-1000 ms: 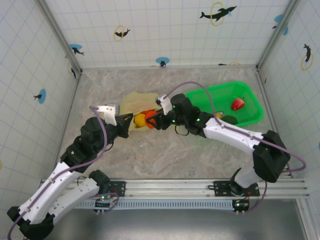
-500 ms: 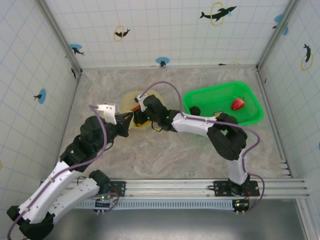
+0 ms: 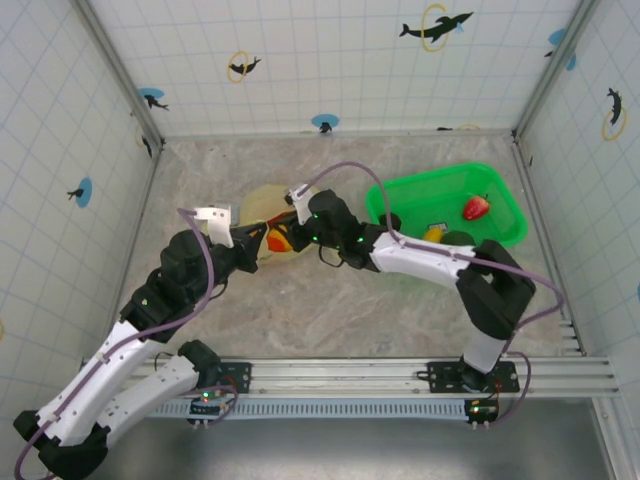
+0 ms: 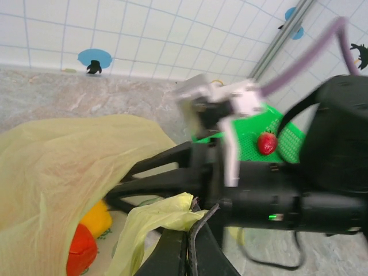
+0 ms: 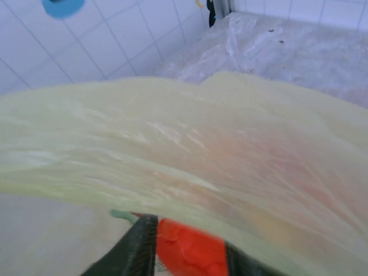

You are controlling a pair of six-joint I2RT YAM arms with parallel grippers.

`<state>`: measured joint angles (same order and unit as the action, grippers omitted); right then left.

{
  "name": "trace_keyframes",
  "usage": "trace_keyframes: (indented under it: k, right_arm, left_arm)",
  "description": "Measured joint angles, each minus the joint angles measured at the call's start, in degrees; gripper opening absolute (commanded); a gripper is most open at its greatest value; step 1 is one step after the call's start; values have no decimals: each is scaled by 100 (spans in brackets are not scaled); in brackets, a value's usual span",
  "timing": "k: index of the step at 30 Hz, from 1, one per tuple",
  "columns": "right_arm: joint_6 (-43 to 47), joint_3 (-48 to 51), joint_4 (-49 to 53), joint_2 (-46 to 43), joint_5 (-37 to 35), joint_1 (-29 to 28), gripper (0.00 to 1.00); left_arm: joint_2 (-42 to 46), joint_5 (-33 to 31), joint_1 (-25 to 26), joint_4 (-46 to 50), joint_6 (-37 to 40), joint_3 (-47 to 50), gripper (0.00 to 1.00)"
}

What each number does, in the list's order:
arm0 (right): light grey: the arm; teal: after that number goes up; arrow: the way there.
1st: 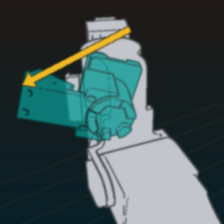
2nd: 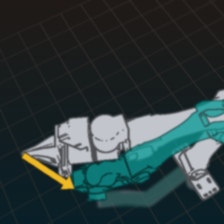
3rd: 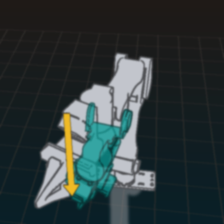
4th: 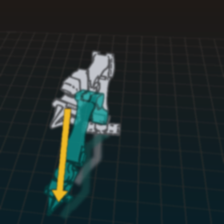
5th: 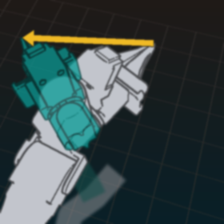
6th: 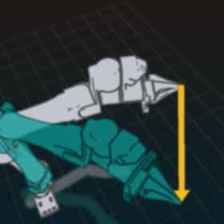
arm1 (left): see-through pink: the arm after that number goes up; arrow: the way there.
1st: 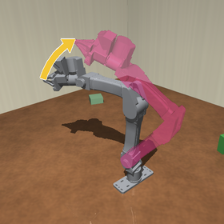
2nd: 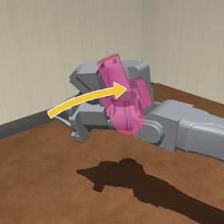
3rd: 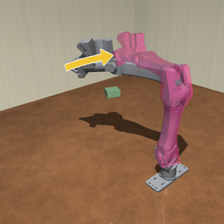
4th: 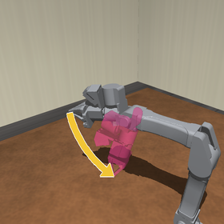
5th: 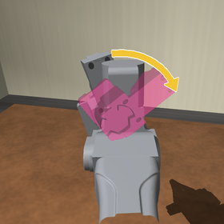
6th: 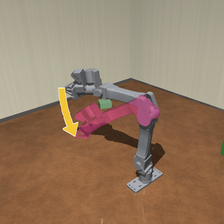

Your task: Place the fake fruits into the plastic bag and tie a complex knot

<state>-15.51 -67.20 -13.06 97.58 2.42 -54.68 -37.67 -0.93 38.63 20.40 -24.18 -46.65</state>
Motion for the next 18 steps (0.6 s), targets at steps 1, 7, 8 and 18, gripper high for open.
trace_keyframes:
  k: [1,7,8,18]
  right_arm:
    - [4,144,-7,-249,33,11,15]
    - [57,925,-74,-1668,50,214,0]
    - [55,1049,-50,-1893,17,260,0]
    - [-1480,1694,2212,-3899,-2367,1803,0]
  left_arm:
    - [0,0,0,0,0,0,0]
    - [2,2,0,-44,0,0,0]
    - [4,2,0,-44,0,2,0]
    - [94,31,0,-81,22,4,0]
